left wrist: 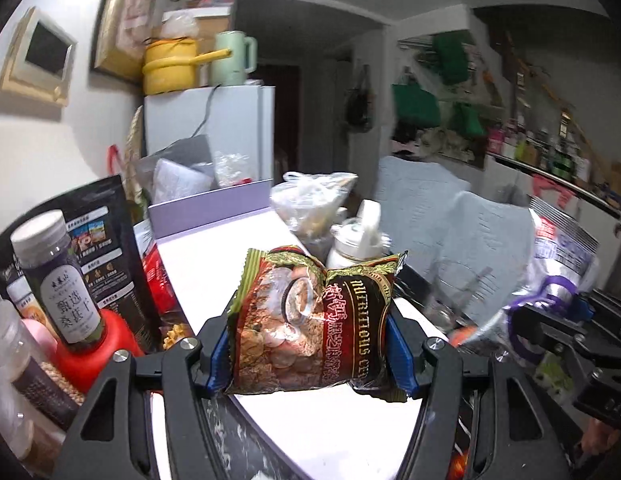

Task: Organize soft objects
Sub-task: 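Lift both held packets and carry them over the lavender gift box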

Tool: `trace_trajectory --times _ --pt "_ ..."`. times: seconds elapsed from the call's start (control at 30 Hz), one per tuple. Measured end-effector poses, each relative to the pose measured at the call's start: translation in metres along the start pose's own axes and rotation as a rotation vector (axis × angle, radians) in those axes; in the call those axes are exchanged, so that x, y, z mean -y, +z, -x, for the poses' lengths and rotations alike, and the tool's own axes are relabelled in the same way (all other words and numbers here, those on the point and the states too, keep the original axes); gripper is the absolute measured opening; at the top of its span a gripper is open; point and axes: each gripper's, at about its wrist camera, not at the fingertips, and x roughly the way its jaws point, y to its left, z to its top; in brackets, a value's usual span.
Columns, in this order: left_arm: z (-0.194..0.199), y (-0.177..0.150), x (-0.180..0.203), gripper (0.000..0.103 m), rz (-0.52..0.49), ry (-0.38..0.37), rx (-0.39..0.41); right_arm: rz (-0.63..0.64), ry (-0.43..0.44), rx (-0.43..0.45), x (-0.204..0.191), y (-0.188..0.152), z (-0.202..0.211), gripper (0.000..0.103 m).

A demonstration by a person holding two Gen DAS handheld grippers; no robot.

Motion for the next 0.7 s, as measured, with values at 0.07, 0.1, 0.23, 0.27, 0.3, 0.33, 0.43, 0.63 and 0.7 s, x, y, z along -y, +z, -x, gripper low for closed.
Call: trace_trajectory --times 0.07,0.1,0.23,0.27,0.3,0.33,0.43,0.63,0.7 --pt "-0.015 0.000 -0.004 0.063 0.018 0.025 -0.006 0.000 -0.004 -0.004 0.003 0.003 -0.013 0.041" --pt "-0.022 -0.001 -0.006 0.063 0.024 0.034 -0.012 -0.001 -0.003 -0.006 0.005 0.005 -0.020 0.041" --pt "-0.049 -0.008 -0.010 0.063 0.028 0.058 -0.054 -0.006 -0.002 -0.019 0.008 0.006 -0.040 0.041" --pt "-0.055 -0.010 -0.011 0.063 0.029 0.062 -0.065 -0.005 -0.003 -0.023 0.008 0.006 -0.045 0.041" --pt "-0.061 -0.012 -0.012 0.063 0.027 0.067 -0.074 -0.003 -0.004 -0.027 0.009 0.005 -0.050 0.041" --pt "-0.066 -0.014 -0.013 0.063 0.024 0.072 -0.084 0.000 -0.006 -0.033 0.009 0.005 -0.055 0.041" --pt "-0.081 -0.020 -0.014 0.063 0.016 0.078 -0.114 0.008 -0.010 -0.052 0.010 0.003 -0.069 0.041" --pt "-0.107 -0.032 -0.011 0.063 -0.015 0.095 -0.171 0.021 -0.025 -0.103 0.016 -0.004 -0.092 0.041" --pt "-0.116 -0.036 -0.010 0.063 -0.023 0.100 -0.193 0.024 -0.029 -0.122 0.018 -0.006 -0.100 0.041"
